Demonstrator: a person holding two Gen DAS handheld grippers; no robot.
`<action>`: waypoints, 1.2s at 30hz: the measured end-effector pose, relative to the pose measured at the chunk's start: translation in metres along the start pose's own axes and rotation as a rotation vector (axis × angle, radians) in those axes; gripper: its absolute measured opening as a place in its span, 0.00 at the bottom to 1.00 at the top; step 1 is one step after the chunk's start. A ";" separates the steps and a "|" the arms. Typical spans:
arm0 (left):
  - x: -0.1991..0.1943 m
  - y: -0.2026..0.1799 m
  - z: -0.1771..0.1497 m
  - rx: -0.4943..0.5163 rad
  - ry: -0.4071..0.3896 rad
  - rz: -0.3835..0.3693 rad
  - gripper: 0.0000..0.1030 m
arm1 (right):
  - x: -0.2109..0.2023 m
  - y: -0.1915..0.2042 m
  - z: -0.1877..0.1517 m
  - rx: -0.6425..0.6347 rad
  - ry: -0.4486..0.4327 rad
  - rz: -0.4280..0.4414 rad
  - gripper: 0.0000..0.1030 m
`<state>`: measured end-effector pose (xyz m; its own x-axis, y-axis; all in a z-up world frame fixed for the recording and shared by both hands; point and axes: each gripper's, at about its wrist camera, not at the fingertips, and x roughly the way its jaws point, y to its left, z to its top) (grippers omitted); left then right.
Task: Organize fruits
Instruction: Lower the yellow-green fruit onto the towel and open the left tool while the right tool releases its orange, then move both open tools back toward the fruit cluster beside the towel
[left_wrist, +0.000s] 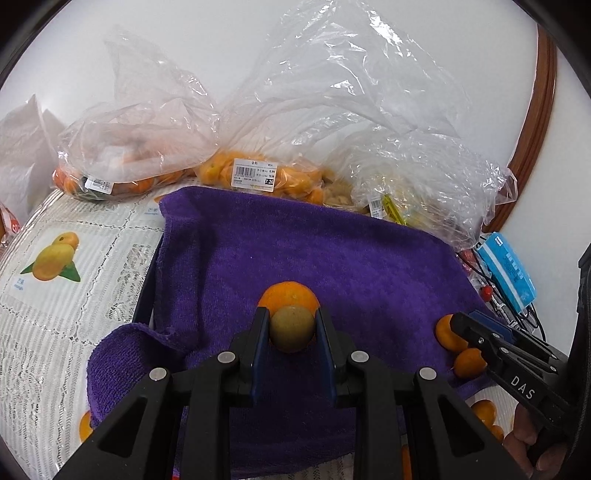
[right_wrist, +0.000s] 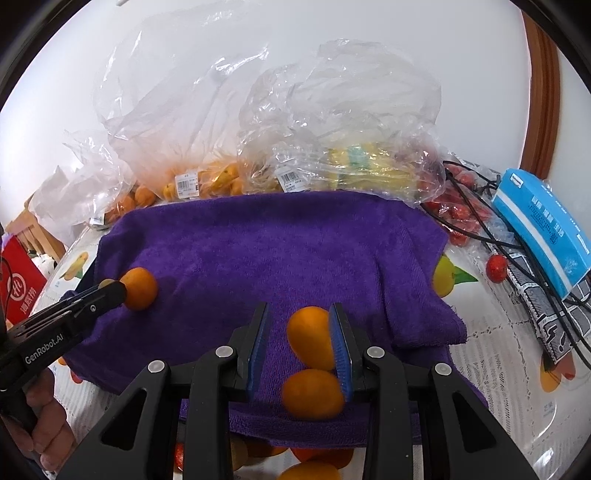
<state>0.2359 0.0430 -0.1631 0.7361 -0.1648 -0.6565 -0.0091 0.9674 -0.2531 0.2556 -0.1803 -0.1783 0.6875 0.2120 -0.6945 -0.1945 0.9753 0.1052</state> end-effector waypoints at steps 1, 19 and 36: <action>0.000 0.000 0.000 -0.002 0.002 -0.002 0.23 | 0.000 0.000 0.000 0.001 0.000 -0.001 0.32; -0.008 0.001 -0.001 -0.003 -0.019 -0.033 0.34 | -0.008 -0.011 0.003 0.046 -0.038 -0.019 0.45; -0.011 0.002 0.001 -0.010 -0.035 -0.035 0.39 | -0.028 -0.010 0.006 0.033 -0.134 -0.062 0.55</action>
<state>0.2285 0.0470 -0.1562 0.7592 -0.1912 -0.6221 0.0105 0.9593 -0.2821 0.2430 -0.1958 -0.1555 0.7854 0.1559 -0.5991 -0.1275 0.9878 0.0898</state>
